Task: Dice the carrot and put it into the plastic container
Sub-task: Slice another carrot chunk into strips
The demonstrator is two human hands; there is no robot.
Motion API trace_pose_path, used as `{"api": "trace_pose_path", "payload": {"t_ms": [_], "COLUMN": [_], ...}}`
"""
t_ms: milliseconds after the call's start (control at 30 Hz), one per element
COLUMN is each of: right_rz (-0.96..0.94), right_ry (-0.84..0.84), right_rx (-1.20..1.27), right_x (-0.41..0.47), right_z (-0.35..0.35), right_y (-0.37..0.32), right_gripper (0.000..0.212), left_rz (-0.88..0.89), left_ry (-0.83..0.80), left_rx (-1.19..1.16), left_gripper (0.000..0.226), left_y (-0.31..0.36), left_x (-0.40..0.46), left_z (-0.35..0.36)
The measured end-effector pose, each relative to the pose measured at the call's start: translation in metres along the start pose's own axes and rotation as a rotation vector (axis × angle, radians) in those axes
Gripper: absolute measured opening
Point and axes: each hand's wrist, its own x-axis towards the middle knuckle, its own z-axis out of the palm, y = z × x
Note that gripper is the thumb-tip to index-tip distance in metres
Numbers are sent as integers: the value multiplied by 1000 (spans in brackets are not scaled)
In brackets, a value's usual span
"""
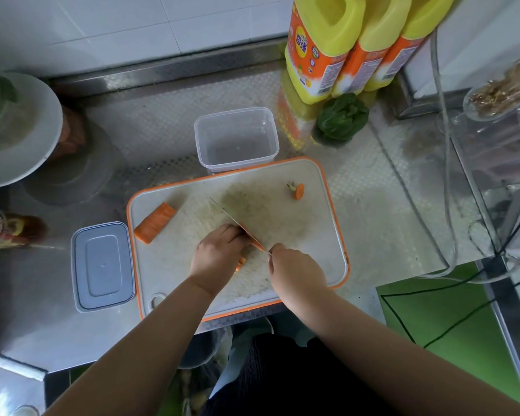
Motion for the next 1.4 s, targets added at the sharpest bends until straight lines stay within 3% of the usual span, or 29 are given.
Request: {"api": "trace_pose_path", "payload": {"t_ms": [467, 800, 1100, 1400], "right_rz": [117, 47, 28, -20], "right_ry": [-99, -119, 0, 12], "right_rx": [135, 255, 155, 85], "right_x": [10, 20, 6, -5], "right_z": [-4, -12, 7, 4], "right_y": [-6, 9, 3, 5], "right_gripper": [17, 20, 12, 11], "left_rz": [-9, -12, -90, -102], "left_ry": [17, 62, 38, 35], "left_rx": [-32, 15, -8, 4], "left_gripper": [12, 10, 13, 14], "left_y": [-2, 2, 3, 4], "left_x": [-3, -6, -8, -7], "left_z": [5, 6, 6, 5]}}
